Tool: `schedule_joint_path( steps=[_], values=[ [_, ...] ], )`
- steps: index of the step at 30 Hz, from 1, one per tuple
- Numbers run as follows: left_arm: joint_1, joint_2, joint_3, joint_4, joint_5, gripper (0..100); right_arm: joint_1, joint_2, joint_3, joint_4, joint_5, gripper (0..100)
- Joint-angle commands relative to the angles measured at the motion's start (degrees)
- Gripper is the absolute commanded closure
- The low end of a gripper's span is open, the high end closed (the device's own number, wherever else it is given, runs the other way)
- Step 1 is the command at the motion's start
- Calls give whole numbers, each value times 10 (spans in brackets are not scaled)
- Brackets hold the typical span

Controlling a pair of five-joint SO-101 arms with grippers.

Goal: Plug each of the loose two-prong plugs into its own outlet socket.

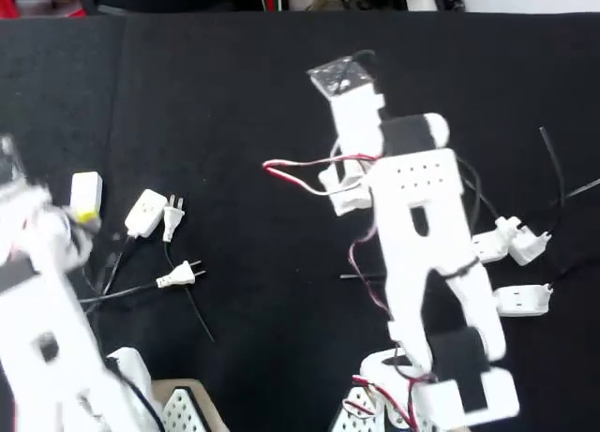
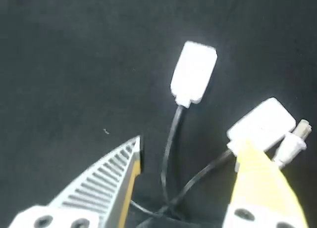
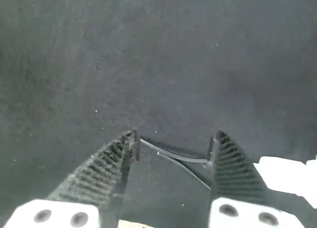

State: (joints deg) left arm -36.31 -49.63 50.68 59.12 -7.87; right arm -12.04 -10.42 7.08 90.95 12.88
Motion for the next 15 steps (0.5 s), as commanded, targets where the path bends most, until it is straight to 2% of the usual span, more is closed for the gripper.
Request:
schedule_joint_path(
  steps=[1,8,15],
  values=[
    [20,230,-147,-48,14,694,-16,36,-31,-25,-4,769],
    [5,468,-319,-53,-12,694,-12,54,-31,-27,-2,769],
    [7,636,-475,-55,-37,689,-14,55,-30,-27,-1,769]
  ],
)
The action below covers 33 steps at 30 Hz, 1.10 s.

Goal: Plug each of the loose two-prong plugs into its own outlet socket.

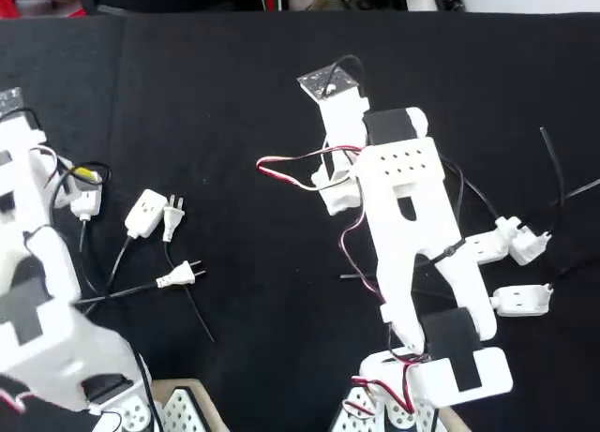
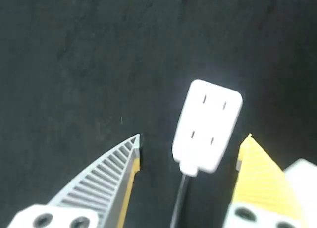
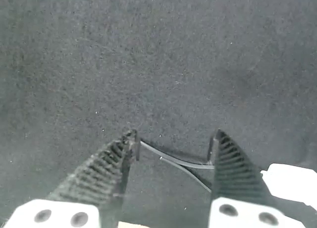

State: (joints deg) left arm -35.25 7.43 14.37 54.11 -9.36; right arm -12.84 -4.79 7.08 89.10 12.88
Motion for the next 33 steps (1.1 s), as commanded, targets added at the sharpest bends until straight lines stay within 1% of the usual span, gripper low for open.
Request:
schedule_joint_path(
  steps=[1,5,11,14,15,17,21,23,25,28,31,33],
  values=[
    [-2,87,-138,-4,-35,689,-6,-1,-29,-9,0,769],
    [-1,191,-247,51,-71,689,-7,-1,-27,-9,0,769],
    [9,333,-402,173,-127,694,-6,-1,-27,-9,0,769],
    [10,380,-451,190,-127,697,-6,-1,-27,-9,0,769],
    [9,389,-460,192,-127,715,-6,-1,-27,-9,0,769],
    [10,394,-478,218,-133,793,-5,-1,-26,-9,0,769],
    [22,394,-509,306,-186,976,-5,-1,-26,-8,0,769],
    [28,394,-537,369,-205,957,-4,-1,-26,-7,0,769],
    [30,394,-575,413,-214,974,-4,-2,-26,-4,0,769],
    [33,393,-640,469,-218,971,3,-4,-26,-4,-4,769],
    [36,360,-652,469,-218,971,23,-7,-26,-4,-3,769],
    [46,310,-615,469,-221,971,44,-4,-26,-4,-2,769]
  ],
)
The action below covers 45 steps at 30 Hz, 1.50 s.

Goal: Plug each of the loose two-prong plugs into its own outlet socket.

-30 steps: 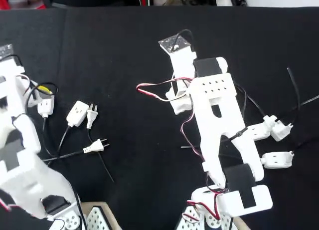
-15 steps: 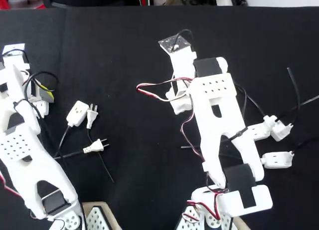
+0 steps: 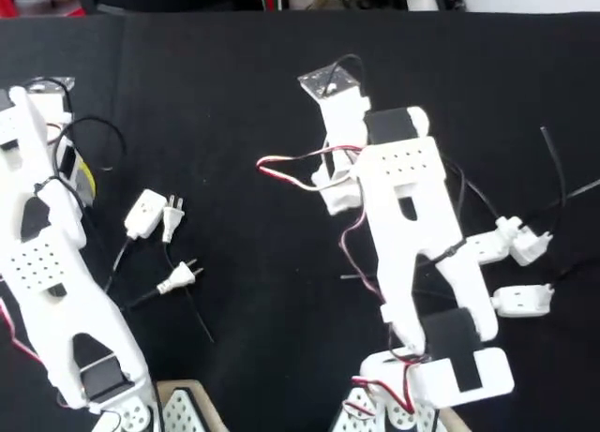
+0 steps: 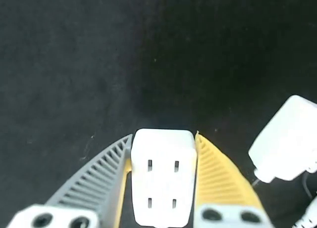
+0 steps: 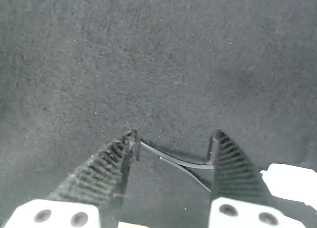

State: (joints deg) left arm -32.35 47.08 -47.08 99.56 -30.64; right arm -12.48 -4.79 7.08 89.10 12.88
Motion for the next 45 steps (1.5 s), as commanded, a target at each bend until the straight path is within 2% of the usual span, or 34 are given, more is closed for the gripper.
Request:
schedule_joint_path(
  steps=[1,7,9,14,20,23,29,35,38,42,45],
  values=[
    [29,-118,29,14,-10,971,51,-2,-26,0,-1,769],
    [149,-383,293,8,-50,971,85,-3,-9,33,0,769],
    [200,-471,393,-16,-57,971,86,-1,5,32,2,769],
    [335,-625,663,-127,-87,971,91,-2,27,30,28,769],
    [460,-675,880,-301,-126,971,102,-2,29,28,28,769],
    [496,-674,934,-376,-139,971,119,-2,28,28,28,769],
    [555,-677,971,-452,-130,970,144,-2,27,28,28,769],
    [593,-679,975,-505,-46,970,142,-2,26,27,28,769],
    [592,-680,975,-530,37,968,142,-2,27,27,28,769],
    [589,-680,972,-528,127,847,142,-2,27,27,28,769],
    [587,-682,967,-494,103,739,142,-2,27,27,29,769]
  ],
)
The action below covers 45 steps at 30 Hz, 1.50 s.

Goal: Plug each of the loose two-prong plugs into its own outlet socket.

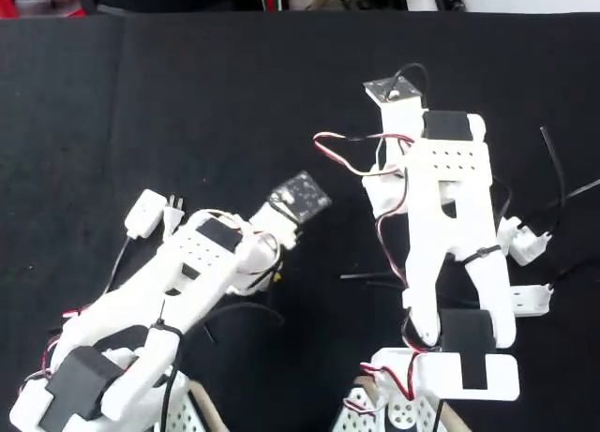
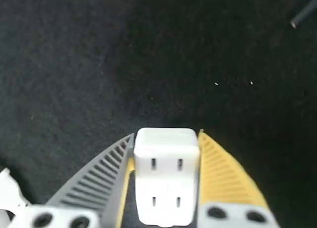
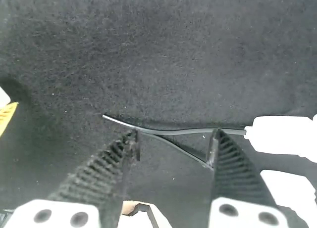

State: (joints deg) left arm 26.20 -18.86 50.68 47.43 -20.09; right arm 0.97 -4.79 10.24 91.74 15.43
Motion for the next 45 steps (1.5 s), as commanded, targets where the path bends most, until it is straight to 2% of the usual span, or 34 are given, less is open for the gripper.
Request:
schedule_joint_path(
  steps=[1,7,12,16,19,23,26,29,32,37,41,45],
  values=[
    [1,-27,-15,37,-7,732,7,-2,-5,1,8,769],
    [-24,-111,-17,76,4,732,7,-2,-4,1,25,769],
    [-102,-280,-15,149,-25,733,-20,-1,-3,1,24,769],
    [-247,-458,4,202,-25,734,-85,-1,-2,3,25,769],
    [-388,-589,52,235,-18,734,-161,-1,-1,2,42,769],
    [-583,-750,173,238,-20,734,-267,8,10,-6,114,768],
    [-711,-856,271,235,-19,734,-337,22,29,-61,127,765],
    [-817,-850,335,193,-19,734,-400,32,48,-121,130,753],
    [-880,-826,391,135,-18,734,-449,40,49,-164,131,677],
    [-948,-845,467,96,-18,734,-501,68,22,-199,177,543],
    [-998,-851,466,115,-18,734,-555,124,-17,-195,193,539],
    [-1014,-847,466,124,-20,734,-583,199,-79,-193,212,539]
  ],
)
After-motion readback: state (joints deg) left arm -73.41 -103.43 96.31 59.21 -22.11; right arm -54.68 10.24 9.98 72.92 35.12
